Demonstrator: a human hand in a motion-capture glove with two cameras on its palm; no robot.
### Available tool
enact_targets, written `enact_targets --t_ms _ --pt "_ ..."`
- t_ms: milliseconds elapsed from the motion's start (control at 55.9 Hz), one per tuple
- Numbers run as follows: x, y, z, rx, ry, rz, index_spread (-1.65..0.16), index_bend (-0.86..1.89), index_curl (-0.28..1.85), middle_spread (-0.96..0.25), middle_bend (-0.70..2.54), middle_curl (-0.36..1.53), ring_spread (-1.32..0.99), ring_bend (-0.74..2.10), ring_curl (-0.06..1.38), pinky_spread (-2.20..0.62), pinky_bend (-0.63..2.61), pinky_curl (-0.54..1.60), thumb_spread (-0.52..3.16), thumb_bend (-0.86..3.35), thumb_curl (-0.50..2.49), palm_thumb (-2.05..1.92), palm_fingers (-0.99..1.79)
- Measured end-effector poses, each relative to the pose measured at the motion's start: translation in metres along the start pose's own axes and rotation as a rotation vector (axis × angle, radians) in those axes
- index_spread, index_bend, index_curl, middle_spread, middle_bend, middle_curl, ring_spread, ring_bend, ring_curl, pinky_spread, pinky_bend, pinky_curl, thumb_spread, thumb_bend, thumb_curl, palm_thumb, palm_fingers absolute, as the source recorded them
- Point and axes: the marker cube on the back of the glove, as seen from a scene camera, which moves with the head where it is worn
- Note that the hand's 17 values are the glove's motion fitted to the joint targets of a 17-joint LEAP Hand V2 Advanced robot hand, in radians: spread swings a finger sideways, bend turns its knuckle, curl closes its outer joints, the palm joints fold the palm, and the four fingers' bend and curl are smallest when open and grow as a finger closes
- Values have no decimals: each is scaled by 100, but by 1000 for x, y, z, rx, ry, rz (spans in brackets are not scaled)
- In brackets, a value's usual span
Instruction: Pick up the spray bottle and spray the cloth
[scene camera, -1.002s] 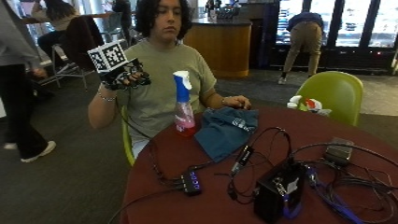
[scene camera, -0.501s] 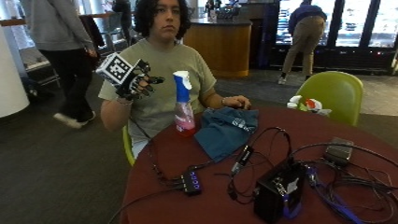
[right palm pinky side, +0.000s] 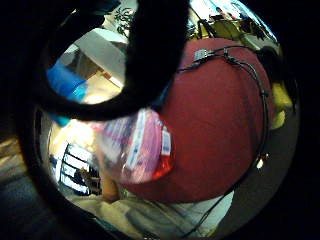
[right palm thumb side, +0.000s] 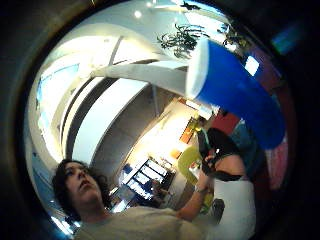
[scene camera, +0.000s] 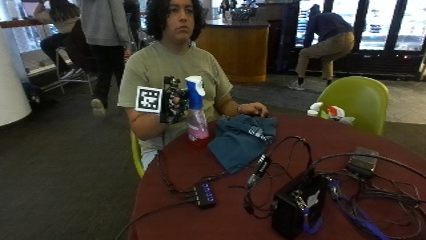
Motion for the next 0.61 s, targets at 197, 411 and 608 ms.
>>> enact_targets --t_ms 197,411,608 --pt "11 -12 20 -28 -23 -9 -24 12 23 9 21 34 4 42 32 22 29 35 91 -4 43 82 39" --pt "20 -47 36 113 42 -138 -25 11 22 1 29 37 -4 45 33 17 29 35 86 -4 42 80 59" --pt "27 -61 50 83 96 -81 -26 10 21 -2 28 37 -7 49 35 11 28 35 86 -4 41 77 65"
